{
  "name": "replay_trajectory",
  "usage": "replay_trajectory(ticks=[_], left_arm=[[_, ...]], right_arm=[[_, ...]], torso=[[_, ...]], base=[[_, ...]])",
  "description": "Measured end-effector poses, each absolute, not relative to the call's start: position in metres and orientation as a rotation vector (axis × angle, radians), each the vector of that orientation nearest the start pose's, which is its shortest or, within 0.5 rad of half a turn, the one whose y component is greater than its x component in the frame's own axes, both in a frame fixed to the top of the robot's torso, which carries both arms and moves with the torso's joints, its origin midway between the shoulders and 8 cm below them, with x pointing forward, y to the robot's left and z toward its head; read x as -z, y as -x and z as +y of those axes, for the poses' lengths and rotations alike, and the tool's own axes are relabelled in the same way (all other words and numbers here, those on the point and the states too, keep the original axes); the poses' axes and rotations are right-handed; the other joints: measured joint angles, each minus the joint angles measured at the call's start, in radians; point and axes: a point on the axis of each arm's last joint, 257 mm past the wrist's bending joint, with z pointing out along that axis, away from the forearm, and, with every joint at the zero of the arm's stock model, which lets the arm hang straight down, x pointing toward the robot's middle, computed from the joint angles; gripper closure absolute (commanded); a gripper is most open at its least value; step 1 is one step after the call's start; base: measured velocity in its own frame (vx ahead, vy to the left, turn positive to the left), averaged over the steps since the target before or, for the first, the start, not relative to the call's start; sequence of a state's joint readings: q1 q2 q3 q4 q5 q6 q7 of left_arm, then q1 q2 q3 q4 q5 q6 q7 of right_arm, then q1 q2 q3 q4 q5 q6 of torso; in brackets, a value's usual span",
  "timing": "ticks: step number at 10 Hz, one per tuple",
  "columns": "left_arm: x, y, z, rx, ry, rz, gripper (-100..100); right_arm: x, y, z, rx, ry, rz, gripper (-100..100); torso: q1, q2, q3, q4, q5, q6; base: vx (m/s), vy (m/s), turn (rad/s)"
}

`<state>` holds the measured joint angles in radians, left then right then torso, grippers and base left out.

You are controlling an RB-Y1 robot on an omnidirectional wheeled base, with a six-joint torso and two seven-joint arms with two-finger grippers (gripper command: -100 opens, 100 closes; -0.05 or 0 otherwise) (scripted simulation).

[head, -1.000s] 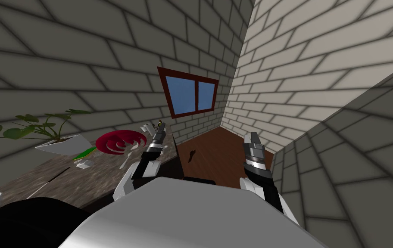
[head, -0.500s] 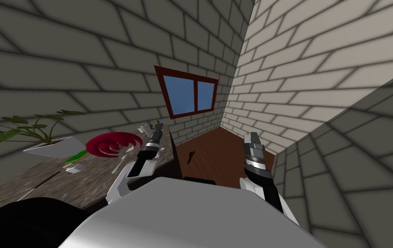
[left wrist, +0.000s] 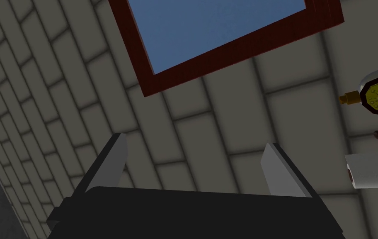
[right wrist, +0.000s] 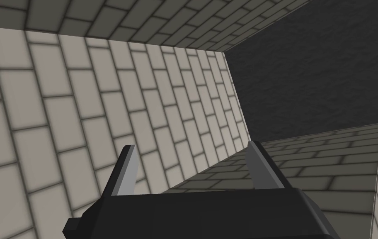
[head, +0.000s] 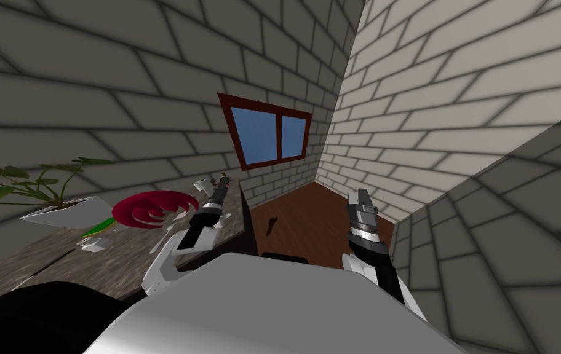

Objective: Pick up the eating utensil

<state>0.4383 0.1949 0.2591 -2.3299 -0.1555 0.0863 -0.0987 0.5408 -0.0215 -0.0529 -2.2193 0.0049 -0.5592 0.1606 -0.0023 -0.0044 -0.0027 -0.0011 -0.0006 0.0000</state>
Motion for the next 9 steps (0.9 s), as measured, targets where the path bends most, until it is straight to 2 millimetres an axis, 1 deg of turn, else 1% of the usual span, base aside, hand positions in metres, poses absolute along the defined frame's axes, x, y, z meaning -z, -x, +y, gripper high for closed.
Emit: replay_trajectory(ticks=[1,3,4,5,6,7,8,9], left_arm=[[0.034,-0.393,0.392,0.650,0.757,1.064,-100],[0.037,-0.390,0.408,0.592,0.783,1.078,-100],[0.040,-0.390,0.412,0.580,0.798,1.086,-100],[0.042,-0.390,0.424,0.548,0.812,1.091,-100],[0.046,-0.387,0.431,0.521,0.831,1.100,-100],[0.049,-0.386,0.434,0.508,0.844,1.108,-100],[0.050,-0.382,0.445,0.477,0.858,1.113,-100],[0.051,-0.382,0.451,0.454,0.873,1.119,-100]], right_arm=[[0.003,-0.339,-0.300,-1.076,-0.597,0.695,0],[0.003,-0.339,-0.300,-1.076,-0.597,0.696,0],[0.003,-0.339,-0.300,-1.076,-0.597,0.695,0],[0.003,-0.339,-0.300,-1.076,-0.597,0.696,0],[0.003,-0.339,-0.300,-1.076,-0.597,0.696,0],[0.003,-0.339,-0.300,-1.076,-0.597,0.695,0],[0.003,-0.339,-0.300,-1.076,-0.597,0.696,0],[0.003,-0.339,-0.300,-1.076,-0.597,0.696,0]], torso=[[0.001,0.001,0.001,0.000,0.000,0.000],[0.000,0.000,0.000,0.000,0.000,0.000],[0.001,0.001,0.001,0.000,0.000,0.000],[0.001,0.000,0.000,0.000,0.000,0.000],[0.000,0.000,0.000,0.000,0.000,0.000],[0.001,0.001,0.001,0.000,0.000,0.000],[0.000,0.000,0.000,0.000,0.000,0.000],[0.000,-0.001,0.000,0.000,0.000,0.000]], base=[[0.072,-0.040,0.022],[0.061,-0.030,0.013],[0.073,-0.030,0.025],[0.081,-0.037,0.027],[0.037,-0.021,0.004],[0.073,-0.043,0.038],[0.083,-0.041,0.032],[0.038,-0.015,-0.001]])
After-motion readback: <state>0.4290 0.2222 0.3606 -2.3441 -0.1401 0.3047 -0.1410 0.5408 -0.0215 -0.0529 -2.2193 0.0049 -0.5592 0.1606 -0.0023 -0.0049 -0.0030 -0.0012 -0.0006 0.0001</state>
